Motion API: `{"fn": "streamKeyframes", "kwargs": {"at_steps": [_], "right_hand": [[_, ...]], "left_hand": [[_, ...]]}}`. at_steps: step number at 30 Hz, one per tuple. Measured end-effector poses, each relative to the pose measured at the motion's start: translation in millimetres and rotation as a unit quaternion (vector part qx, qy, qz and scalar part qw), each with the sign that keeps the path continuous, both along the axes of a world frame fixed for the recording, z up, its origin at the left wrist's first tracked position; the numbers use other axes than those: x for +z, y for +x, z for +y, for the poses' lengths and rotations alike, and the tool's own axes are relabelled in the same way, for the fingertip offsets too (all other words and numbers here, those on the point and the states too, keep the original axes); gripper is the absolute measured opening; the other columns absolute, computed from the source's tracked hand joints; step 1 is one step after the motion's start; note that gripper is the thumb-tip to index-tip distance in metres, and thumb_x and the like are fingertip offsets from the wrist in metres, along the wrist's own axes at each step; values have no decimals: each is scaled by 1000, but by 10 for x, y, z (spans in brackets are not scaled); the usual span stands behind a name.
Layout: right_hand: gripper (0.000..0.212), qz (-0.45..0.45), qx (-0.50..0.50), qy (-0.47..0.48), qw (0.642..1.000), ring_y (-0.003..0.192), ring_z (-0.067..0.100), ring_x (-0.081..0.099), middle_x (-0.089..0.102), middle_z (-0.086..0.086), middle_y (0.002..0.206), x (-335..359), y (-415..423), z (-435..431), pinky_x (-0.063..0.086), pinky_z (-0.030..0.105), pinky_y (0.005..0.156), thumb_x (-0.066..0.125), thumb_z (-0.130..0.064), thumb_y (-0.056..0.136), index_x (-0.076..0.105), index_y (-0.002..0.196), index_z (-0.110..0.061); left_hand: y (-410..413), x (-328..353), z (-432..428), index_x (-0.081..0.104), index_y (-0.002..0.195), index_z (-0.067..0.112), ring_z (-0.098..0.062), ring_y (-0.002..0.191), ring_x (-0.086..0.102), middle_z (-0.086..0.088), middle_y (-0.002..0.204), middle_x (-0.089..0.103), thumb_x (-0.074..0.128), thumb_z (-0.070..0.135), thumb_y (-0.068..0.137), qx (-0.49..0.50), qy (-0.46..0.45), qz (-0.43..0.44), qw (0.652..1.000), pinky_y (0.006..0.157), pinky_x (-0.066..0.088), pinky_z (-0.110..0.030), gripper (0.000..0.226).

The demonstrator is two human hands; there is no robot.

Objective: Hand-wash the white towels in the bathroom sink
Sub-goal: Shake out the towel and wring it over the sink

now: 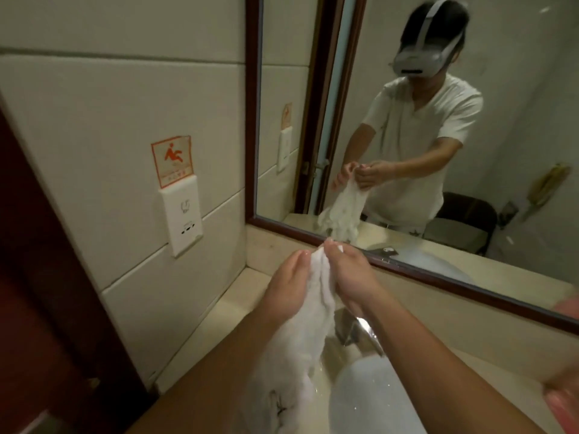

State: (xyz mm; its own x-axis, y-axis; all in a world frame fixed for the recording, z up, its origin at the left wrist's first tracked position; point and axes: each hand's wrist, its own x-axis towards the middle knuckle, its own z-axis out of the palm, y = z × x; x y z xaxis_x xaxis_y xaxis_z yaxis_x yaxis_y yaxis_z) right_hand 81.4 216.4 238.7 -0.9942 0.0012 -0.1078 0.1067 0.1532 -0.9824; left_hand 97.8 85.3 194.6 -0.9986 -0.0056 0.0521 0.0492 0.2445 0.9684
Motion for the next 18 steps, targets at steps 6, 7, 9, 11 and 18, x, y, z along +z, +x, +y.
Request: {"fn": "streamKeyframes", "kwargs": {"at_steps": [6, 7, 9, 11, 18], "right_hand": [[41, 121, 34, 35, 991, 83, 22, 72, 77, 14, 88, 802, -44, 57, 59, 43, 82, 50, -38, 111, 74, 91, -11], [41, 142, 37, 72, 987, 78, 15, 71, 76, 6, 84, 944, -25, 88, 57, 34, 74, 50, -40, 111, 74, 90, -13], [42, 162, 45, 139, 976, 64, 7, 61, 67, -5, 72, 1158, 32, 162, 47, 26, 61, 52, -44, 110, 69, 85, -15], [39, 147, 60, 154, 975, 65, 10, 54, 60, -4, 72, 1322, 59, 262, 41, 30, 63, 60, -42, 107, 65, 81, -13], [41, 107, 74, 102, 986, 81, 17, 65, 71, 7, 93, 1581, 138, 457, 52, 32, 78, 61, -36, 106, 71, 111, 3]], "left_hand": [[-241, 703, -8, 54, 92, 17, -16, 83, 59, 2, 87, 61, 34, 49, 110, 40, -37, 104, 993, 74, 44, -37, 42], [-283, 852, -29, 52, 89, 14, -16, 80, 57, 1, 83, 58, 35, 48, 110, 46, -28, 122, 991, 71, 42, -37, 43], [-369, 1195, -67, 51, 89, 9, -16, 76, 54, -2, 81, 56, 40, 45, 111, 52, -4, 150, 987, 70, 41, -38, 44], [-428, 1593, -99, 47, 82, 13, -9, 67, 47, 2, 74, 49, 45, 40, 110, 41, 1, 182, 982, 65, 37, -33, 39], [-575, 2108, -352, 51, 79, 13, -8, 66, 46, 4, 72, 49, 58, 41, 105, -15, -89, 242, 966, 64, 36, -30, 38]]}}
